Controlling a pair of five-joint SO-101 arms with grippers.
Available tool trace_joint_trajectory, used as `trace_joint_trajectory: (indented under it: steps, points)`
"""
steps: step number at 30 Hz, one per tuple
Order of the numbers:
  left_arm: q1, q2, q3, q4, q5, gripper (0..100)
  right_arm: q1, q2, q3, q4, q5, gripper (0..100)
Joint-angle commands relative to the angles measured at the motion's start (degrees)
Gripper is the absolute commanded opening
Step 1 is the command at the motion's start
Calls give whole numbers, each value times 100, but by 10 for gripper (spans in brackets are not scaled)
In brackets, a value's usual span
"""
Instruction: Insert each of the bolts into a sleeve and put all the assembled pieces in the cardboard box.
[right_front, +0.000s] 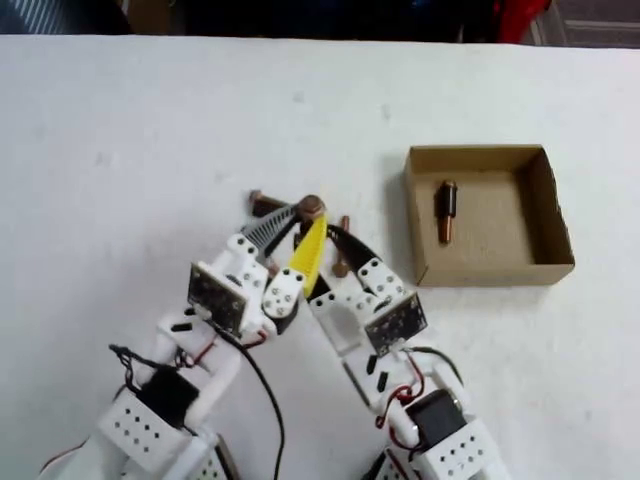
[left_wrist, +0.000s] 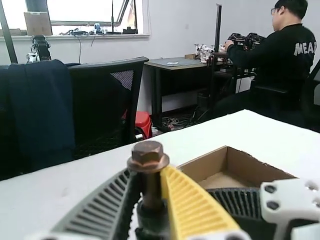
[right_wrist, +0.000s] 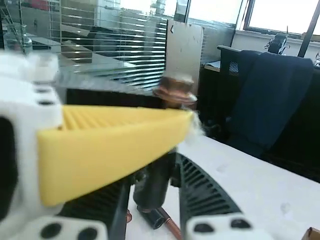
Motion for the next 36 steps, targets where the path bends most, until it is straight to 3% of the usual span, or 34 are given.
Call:
trace_joint_trajectory:
  steps: [1,14,21,36]
  points:
    - [-462,-31,79,114,9,22,22,-110,53,-136,9,17]
    - [-470,-31,62,105,0,31,22,-101,53,-127,9,17]
    - [-479,-31,88,114,26,186,22,-101,53,-127,9,17]
    - [-892,-31,18,114,-9,193,207,-92,53,-127,18,17]
